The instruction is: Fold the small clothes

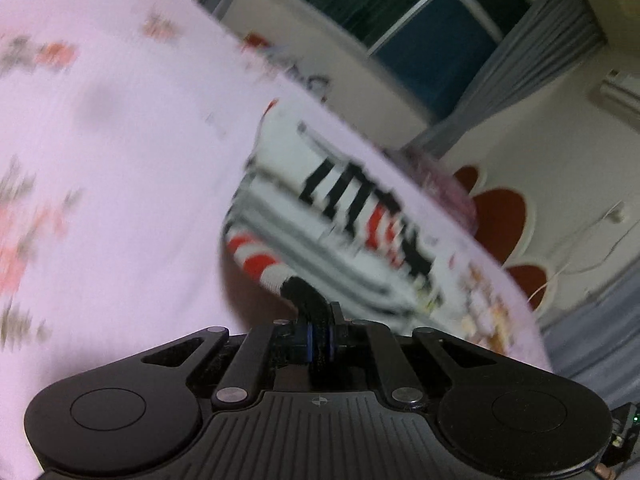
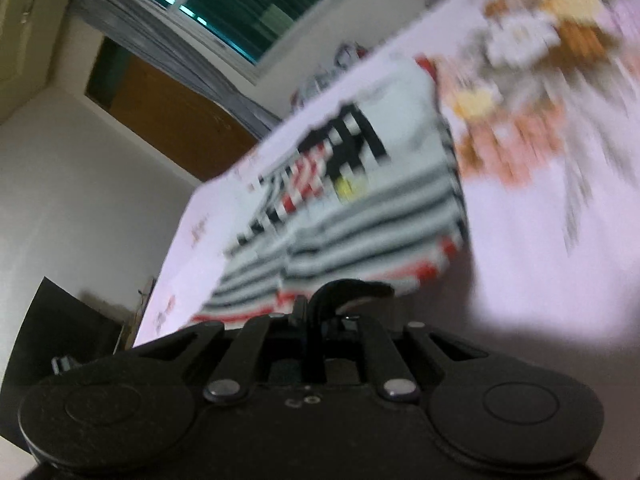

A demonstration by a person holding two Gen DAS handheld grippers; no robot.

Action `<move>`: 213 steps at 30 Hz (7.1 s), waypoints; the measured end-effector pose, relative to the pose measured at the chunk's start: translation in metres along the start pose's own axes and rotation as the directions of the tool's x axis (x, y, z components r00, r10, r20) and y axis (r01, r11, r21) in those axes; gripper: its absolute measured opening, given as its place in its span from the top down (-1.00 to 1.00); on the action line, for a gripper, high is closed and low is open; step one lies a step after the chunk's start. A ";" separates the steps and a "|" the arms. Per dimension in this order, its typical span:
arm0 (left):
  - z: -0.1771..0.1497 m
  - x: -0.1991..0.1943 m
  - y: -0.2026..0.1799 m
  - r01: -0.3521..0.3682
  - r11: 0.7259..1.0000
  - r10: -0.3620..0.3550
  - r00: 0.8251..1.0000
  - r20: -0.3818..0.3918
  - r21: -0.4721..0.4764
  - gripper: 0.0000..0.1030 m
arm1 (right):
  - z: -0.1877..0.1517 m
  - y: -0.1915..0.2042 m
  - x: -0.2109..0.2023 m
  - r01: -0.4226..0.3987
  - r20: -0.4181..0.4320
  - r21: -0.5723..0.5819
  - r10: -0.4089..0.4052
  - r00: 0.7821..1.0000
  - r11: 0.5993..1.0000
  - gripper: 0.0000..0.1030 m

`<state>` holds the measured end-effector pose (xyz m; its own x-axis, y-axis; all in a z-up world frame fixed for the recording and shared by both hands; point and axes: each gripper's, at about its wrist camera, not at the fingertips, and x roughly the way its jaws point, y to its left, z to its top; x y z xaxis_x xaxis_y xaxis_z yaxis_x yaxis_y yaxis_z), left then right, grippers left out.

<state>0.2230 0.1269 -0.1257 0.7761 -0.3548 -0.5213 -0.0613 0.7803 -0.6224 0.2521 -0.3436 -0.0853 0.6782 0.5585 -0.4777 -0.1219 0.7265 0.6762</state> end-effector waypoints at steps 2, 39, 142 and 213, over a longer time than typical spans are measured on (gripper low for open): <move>0.021 0.003 -0.013 0.018 1.000 -0.018 0.999 0.026 0.016 0.88 | 0.024 0.008 0.003 -0.010 0.033 -0.019 0.011 0.999 1.000 0.89; 0.226 0.307 -0.008 0.042 0.994 -0.035 0.997 -0.072 0.096 -0.59 | 0.244 -0.077 0.234 0.255 0.085 0.126 -0.266 0.960 0.959 0.24; 0.065 0.198 -0.051 -0.360 0.705 0.410 0.910 0.063 0.611 -0.63 | 0.076 -0.009 0.164 0.647 0.020 -0.386 -0.695 0.718 0.657 0.40; 0.068 0.187 -0.006 -0.240 0.971 0.239 0.971 -0.026 -0.009 -0.45 | 0.081 0.043 0.177 0.430 0.050 -0.395 -0.448 0.893 0.812 0.74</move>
<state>0.4107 0.0910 -0.1797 0.7221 -0.1712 -0.6702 -0.2509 0.8381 -0.4844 0.4261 -0.2457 -0.0952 0.6961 0.1530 -0.7014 -0.0937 0.9880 0.1225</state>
